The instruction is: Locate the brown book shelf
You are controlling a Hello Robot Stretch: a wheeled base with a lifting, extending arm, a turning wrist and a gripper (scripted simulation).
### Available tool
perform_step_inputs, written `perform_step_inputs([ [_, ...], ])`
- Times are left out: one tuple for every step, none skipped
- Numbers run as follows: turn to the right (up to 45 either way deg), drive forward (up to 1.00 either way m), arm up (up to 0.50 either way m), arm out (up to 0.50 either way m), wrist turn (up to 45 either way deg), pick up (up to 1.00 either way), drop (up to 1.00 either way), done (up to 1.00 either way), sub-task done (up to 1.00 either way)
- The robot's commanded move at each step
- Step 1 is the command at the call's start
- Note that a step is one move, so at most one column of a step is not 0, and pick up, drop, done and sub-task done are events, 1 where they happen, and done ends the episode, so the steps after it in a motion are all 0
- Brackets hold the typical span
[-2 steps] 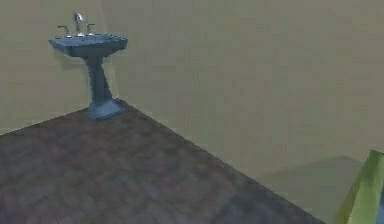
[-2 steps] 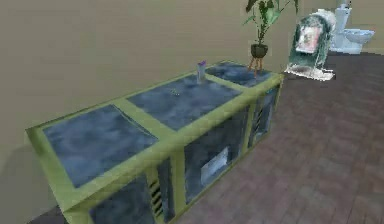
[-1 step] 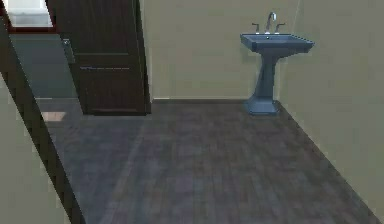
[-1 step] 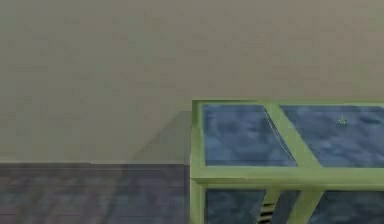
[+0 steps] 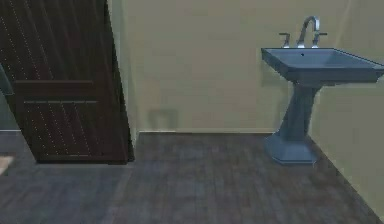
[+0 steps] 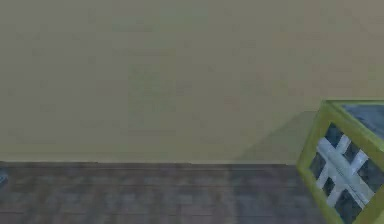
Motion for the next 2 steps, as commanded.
perform_step_inputs([
  [-45.0,0.0,0.0,0.0,0.0,0.0,0.0,0.0,0.0],
  [-21.0,0.0,0.0,0.0,0.0,0.0,0.0,0.0,0.0],
])
